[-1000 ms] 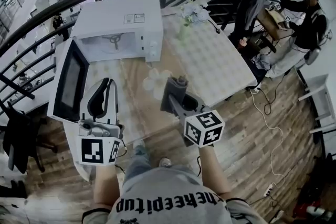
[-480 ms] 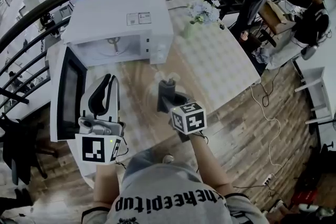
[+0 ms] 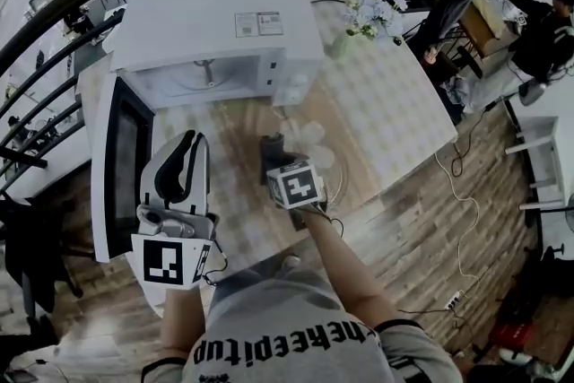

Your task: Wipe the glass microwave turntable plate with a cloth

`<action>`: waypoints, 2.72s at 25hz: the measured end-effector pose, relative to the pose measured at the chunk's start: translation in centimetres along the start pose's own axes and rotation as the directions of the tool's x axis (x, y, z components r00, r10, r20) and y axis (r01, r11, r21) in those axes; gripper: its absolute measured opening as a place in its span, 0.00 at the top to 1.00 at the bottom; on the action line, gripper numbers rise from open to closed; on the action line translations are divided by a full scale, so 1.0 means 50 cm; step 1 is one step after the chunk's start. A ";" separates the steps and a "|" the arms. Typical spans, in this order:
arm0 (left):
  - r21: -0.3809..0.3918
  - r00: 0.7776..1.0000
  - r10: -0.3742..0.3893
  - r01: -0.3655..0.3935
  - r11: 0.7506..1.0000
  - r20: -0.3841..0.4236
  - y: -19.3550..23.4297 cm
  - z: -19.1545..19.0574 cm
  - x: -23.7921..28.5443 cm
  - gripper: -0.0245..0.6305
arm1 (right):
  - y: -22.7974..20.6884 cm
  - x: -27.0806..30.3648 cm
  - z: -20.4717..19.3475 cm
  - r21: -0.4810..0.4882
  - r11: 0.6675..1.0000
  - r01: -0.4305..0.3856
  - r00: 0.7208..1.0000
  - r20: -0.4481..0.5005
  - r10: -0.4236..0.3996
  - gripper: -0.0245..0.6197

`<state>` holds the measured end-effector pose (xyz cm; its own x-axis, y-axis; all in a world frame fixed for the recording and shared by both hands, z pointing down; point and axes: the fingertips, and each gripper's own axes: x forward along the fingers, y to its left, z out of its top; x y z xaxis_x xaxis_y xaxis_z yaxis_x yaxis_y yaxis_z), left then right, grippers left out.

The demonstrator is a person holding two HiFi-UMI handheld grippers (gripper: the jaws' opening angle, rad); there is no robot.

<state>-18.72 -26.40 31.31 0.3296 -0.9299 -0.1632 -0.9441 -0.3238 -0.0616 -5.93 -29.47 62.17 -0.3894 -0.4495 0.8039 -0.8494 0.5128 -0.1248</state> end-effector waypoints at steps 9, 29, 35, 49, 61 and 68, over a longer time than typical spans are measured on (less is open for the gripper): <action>-0.013 1.000 -0.001 0.000 1.000 -0.024 0.028 -0.028 0.007 0.91 | 0.012 0.062 -0.002 -0.106 0.994 0.015 0.998 -0.063 -0.022 0.80; -0.018 0.999 -0.042 0.042 0.999 -0.024 -0.006 -0.027 0.018 0.91 | -0.345 -0.048 -0.097 0.112 0.933 0.341 0.939 -0.085 -0.333 0.80; -0.013 0.999 -0.033 0.032 0.999 -0.023 0.000 -0.026 0.007 0.91 | -0.354 -0.058 -0.101 0.136 0.921 0.366 0.930 -0.097 -0.355 0.80; -0.012 1.000 -0.013 0.013 1.000 -0.026 -0.001 -0.021 -0.002 0.91 | 0.082 0.014 -0.083 -0.161 0.987 -0.023 0.999 -0.052 0.015 0.80; -0.006 1.000 -0.011 0.011 1.000 -0.022 -0.014 -0.014 -0.005 0.91 | -0.060 -0.016 -0.101 -0.050 0.996 0.076 0.997 -0.017 -0.077 0.80; -0.004 1.000 -0.018 0.018 1.000 -0.021 -0.029 -0.009 -0.003 0.91 | -0.181 -0.051 -0.128 0.021 0.985 0.171 0.985 -0.017 -0.171 0.80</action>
<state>-17.39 -25.87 31.85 0.3466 -0.9273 -0.1410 -0.9380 -0.3414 -0.0606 5.05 -28.27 64.98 -0.2325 -0.5183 0.8230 -0.9108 0.4127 0.0026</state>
